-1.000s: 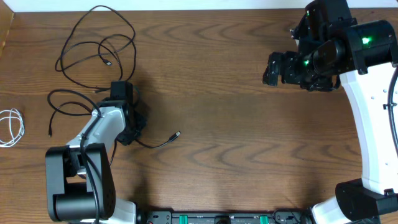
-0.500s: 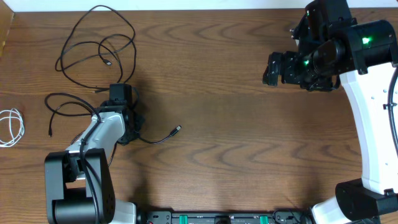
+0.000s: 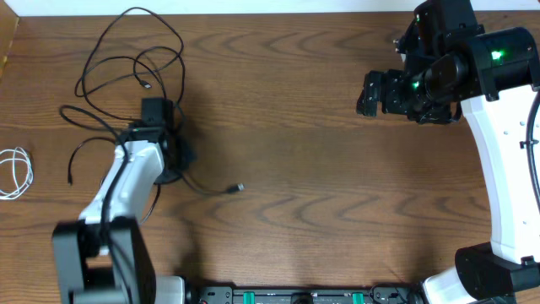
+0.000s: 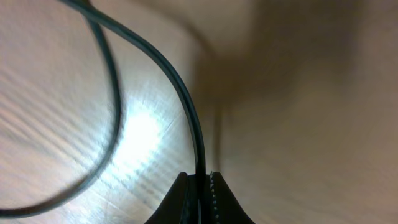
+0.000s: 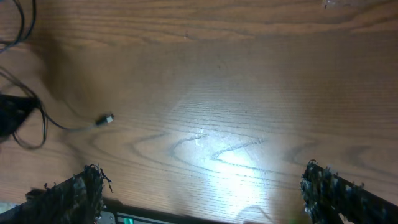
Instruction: Untangle cables
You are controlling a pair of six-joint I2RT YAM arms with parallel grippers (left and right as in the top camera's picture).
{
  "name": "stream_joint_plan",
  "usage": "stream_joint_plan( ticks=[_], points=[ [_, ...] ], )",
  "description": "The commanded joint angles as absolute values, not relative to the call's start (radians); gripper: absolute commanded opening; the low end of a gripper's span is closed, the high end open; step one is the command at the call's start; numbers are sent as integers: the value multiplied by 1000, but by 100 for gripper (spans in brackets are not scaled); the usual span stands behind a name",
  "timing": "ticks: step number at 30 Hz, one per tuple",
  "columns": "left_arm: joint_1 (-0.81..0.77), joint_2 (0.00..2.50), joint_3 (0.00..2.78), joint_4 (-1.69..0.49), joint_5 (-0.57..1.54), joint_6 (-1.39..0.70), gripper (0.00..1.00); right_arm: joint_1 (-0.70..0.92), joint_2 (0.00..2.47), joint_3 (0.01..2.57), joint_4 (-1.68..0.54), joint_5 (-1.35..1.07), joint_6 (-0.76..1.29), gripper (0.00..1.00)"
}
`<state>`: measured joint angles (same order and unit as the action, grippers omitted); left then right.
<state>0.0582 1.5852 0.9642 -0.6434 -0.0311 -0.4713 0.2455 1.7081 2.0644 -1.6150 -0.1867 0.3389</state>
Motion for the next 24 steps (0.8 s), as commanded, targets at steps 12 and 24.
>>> stream_joint_plan(
  ticks=[12,24],
  points=[
    [144,1384,1019,-481,-197,-351,8,250,1698,2066,-1616,-183,328,99],
    [259,1415,1019,-348,-387,-265,8,250,1698,2066,-1616,-183,328,99]
  ],
)
